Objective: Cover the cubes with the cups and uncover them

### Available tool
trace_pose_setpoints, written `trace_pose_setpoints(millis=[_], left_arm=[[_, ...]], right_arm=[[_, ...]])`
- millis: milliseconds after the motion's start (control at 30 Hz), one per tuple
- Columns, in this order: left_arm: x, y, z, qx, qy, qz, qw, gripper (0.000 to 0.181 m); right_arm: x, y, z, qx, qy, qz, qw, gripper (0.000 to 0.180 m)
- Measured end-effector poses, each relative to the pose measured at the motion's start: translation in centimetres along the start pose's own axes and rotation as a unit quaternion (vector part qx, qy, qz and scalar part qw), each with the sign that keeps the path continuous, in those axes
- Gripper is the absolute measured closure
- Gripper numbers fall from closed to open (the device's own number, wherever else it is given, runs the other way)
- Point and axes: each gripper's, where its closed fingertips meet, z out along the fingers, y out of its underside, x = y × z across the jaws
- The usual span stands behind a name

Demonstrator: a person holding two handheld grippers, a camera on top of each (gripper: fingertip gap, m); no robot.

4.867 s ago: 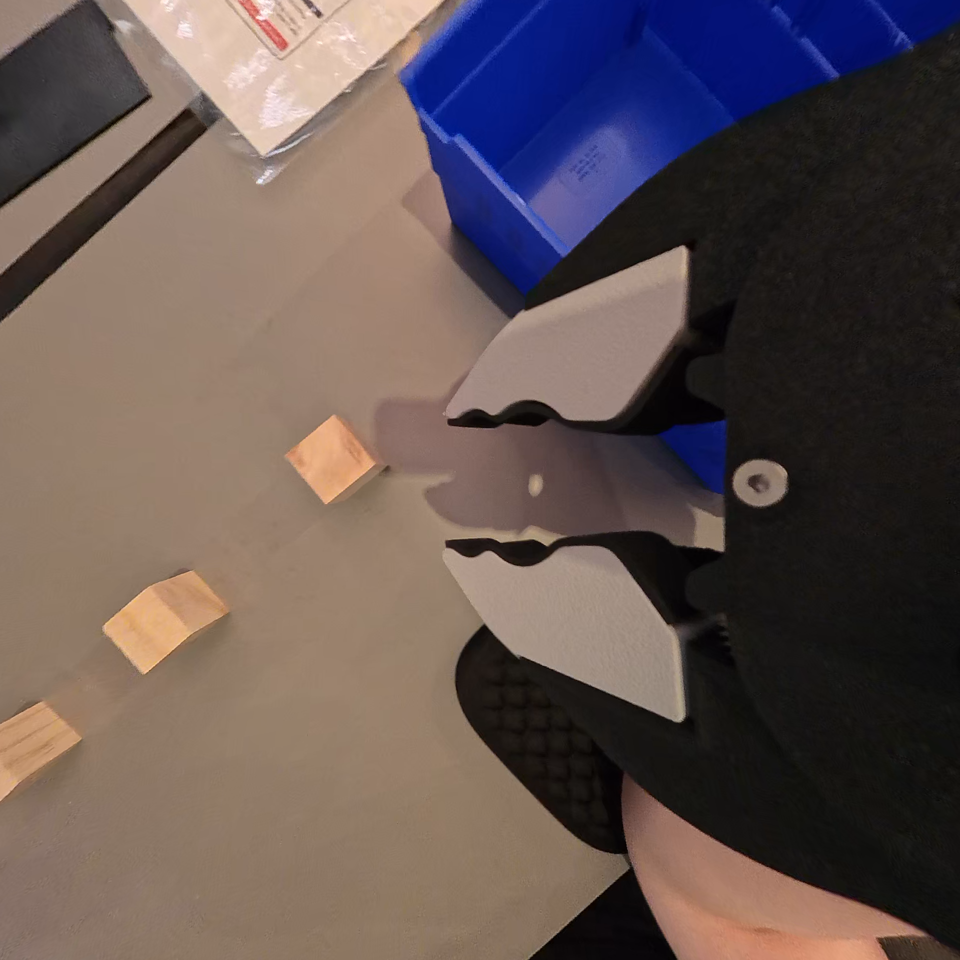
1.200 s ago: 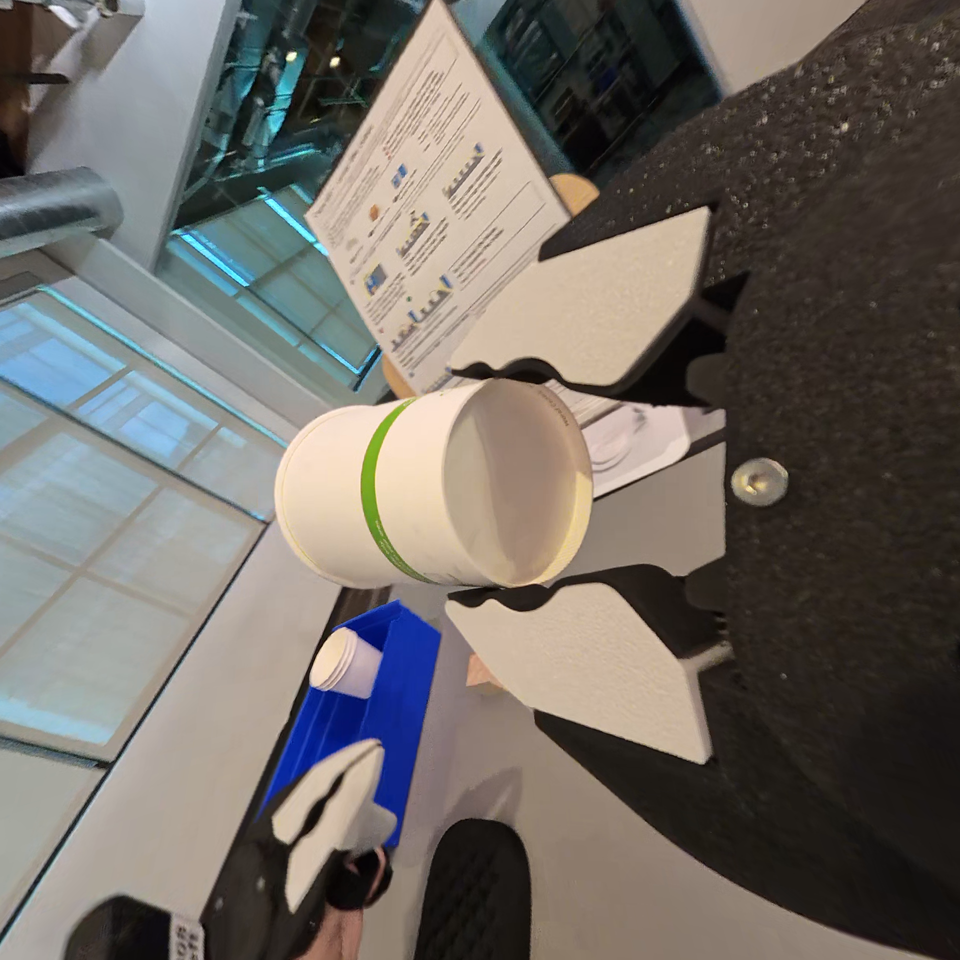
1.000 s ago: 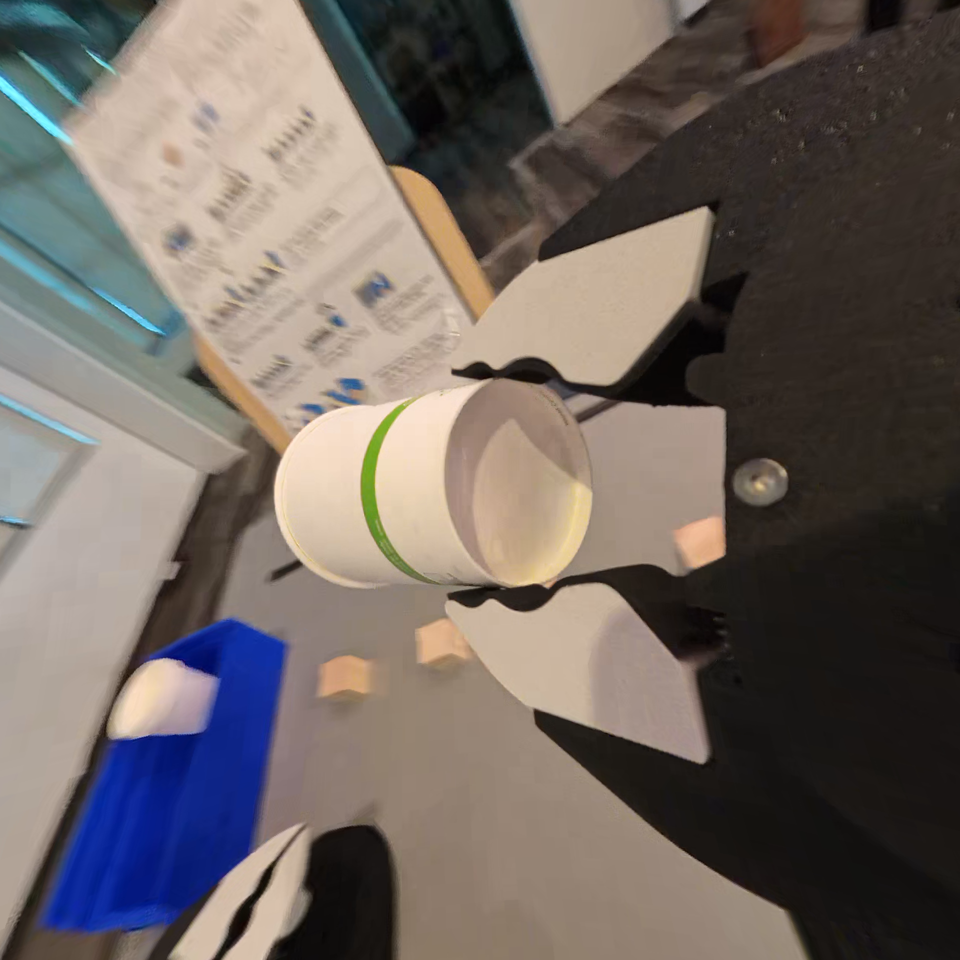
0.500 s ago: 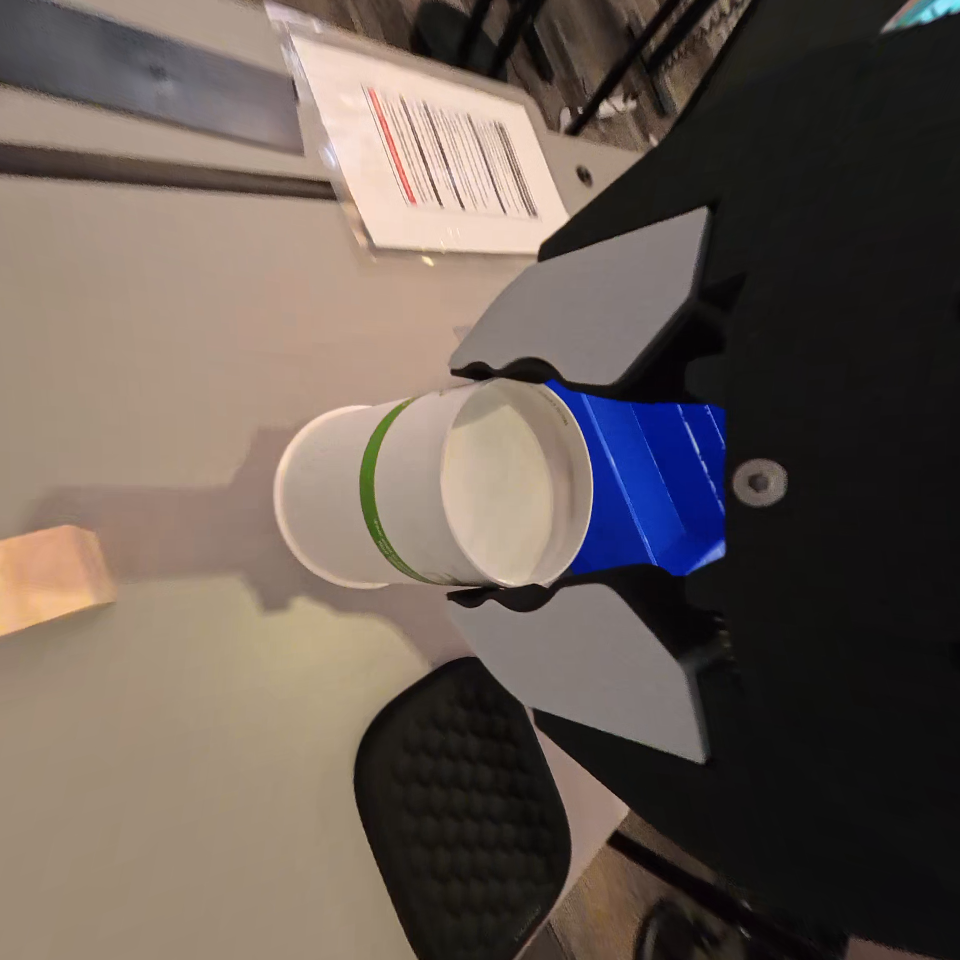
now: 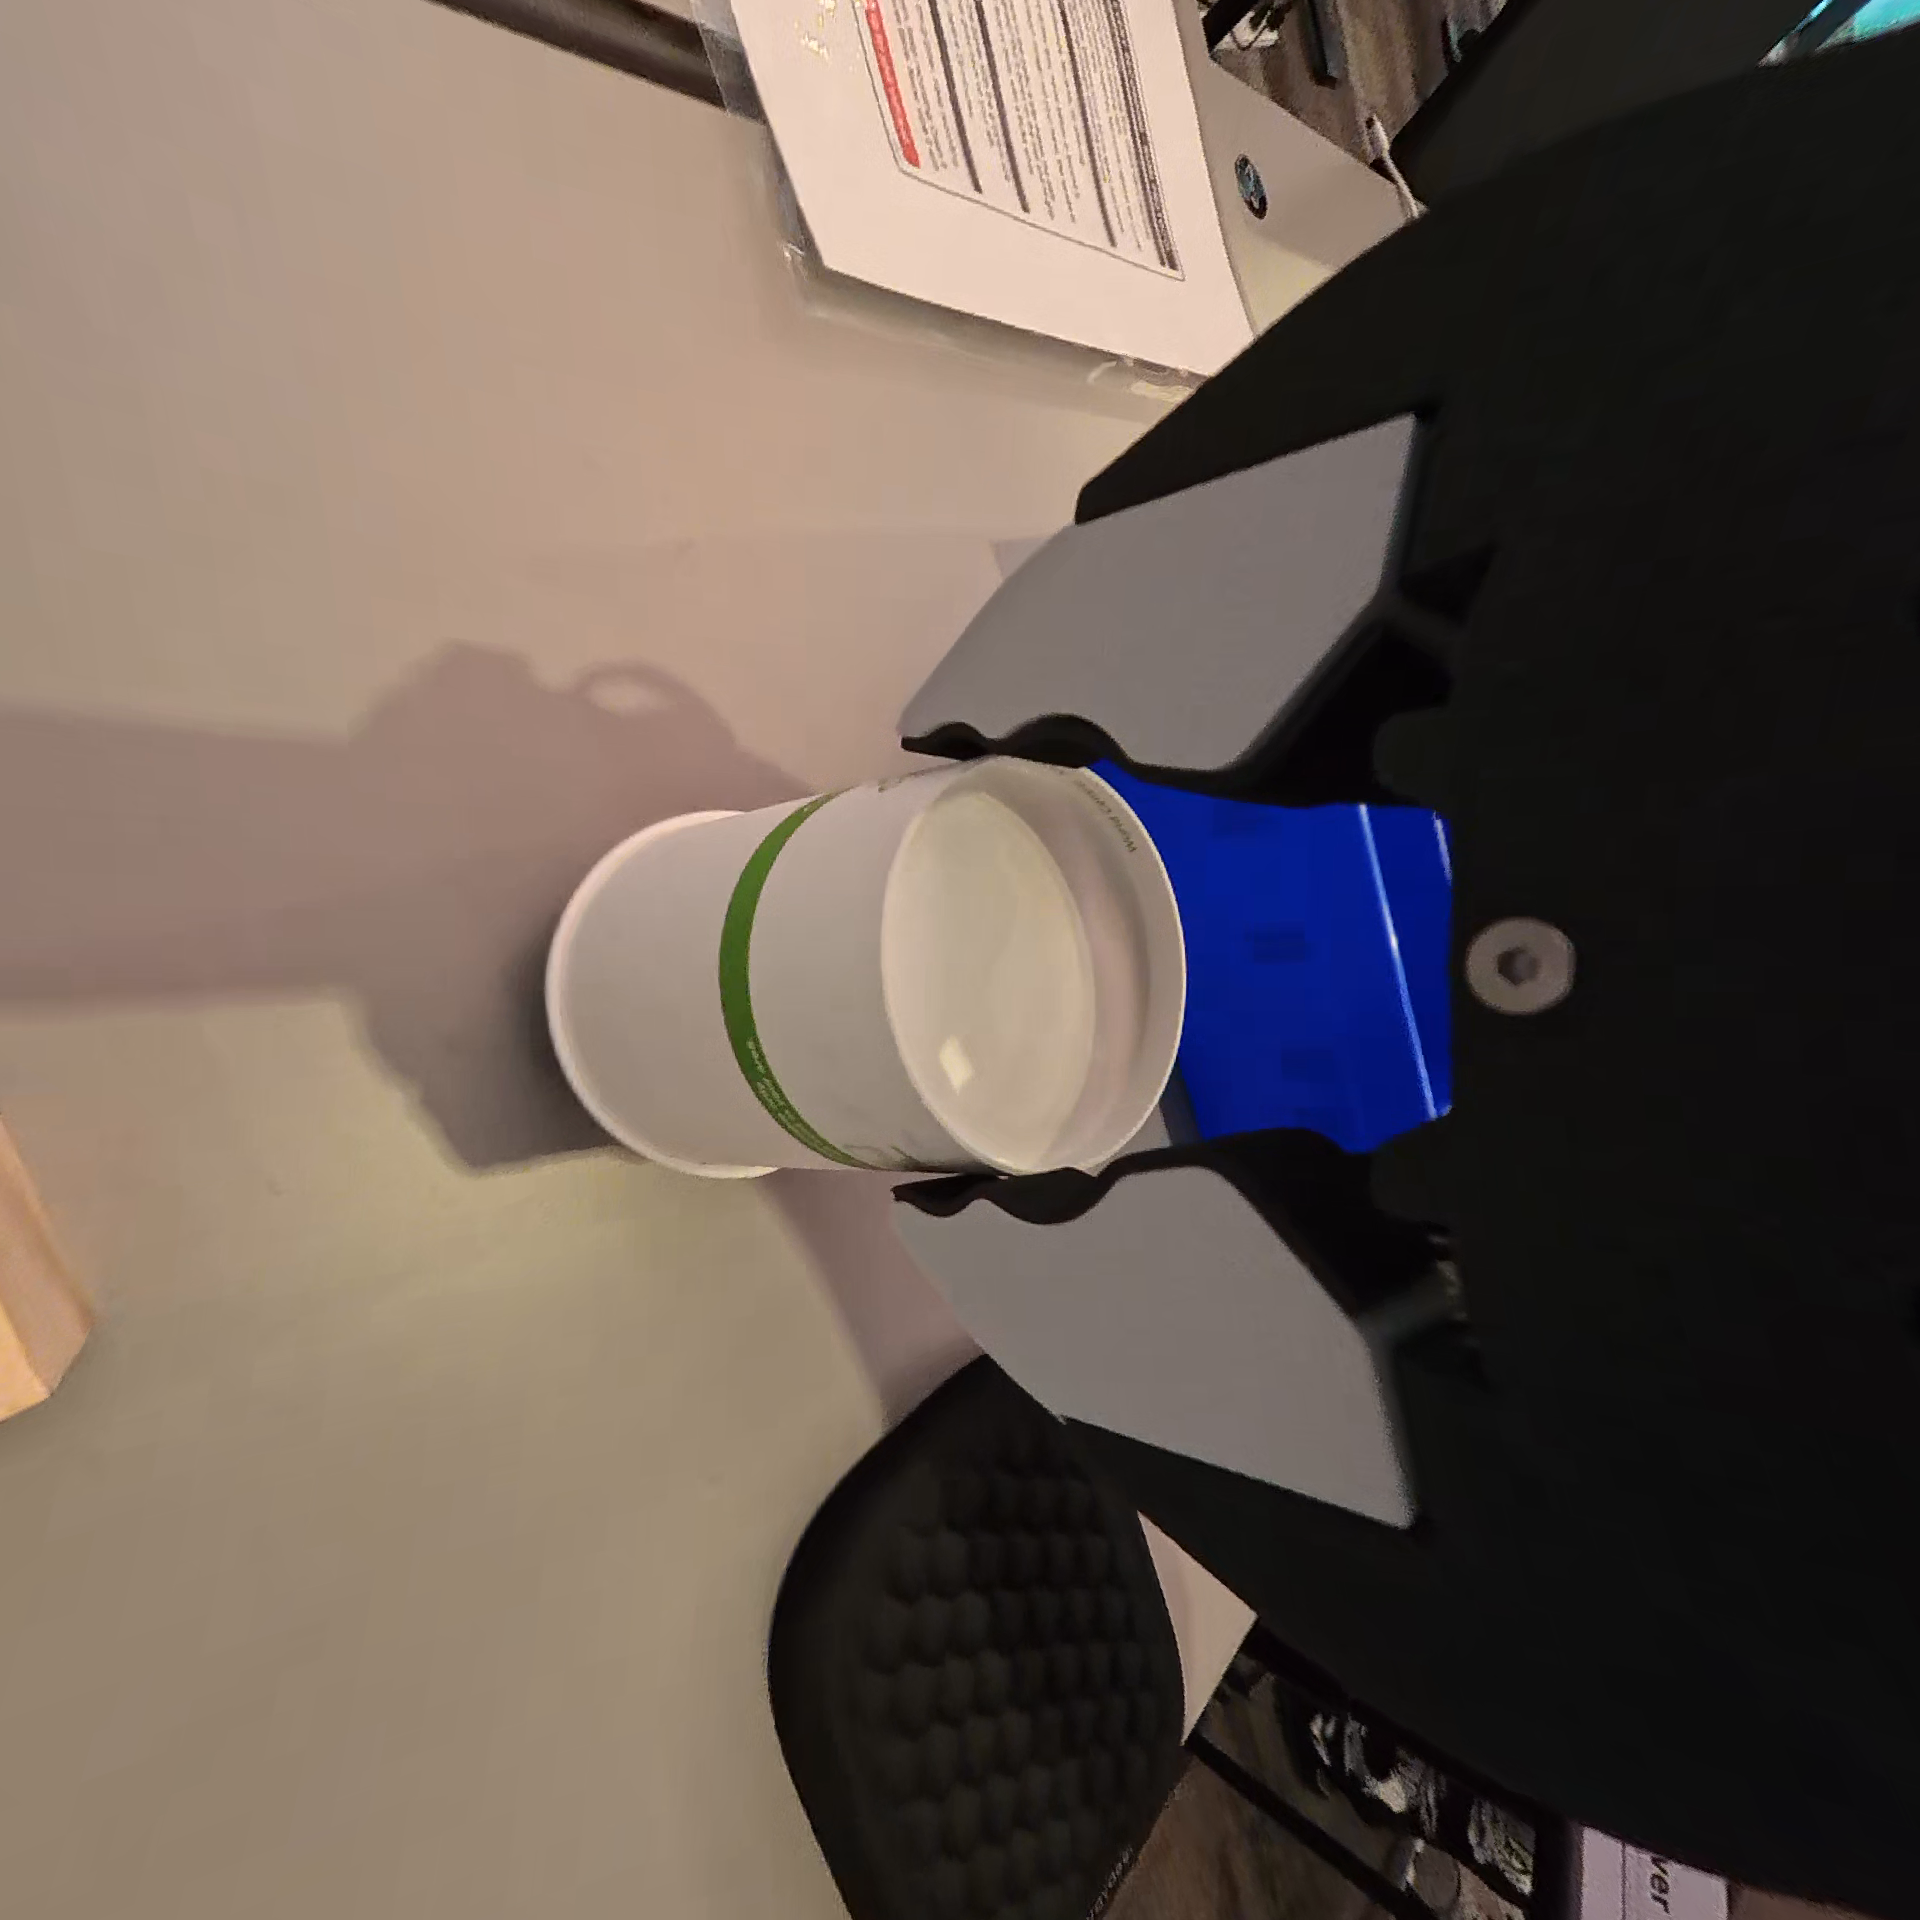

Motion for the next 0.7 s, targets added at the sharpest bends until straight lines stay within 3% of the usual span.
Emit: trace_pose_setpoints(millis=[700], left_arm=[[0.9, 0.0, 0.4, 0.002, 0.015, -0.005, 1.000, 0.181]], right_arm=[[0.3, 0.0, 1.5, 0.012, 0.003, -0.008, 1.000, 0.103]])
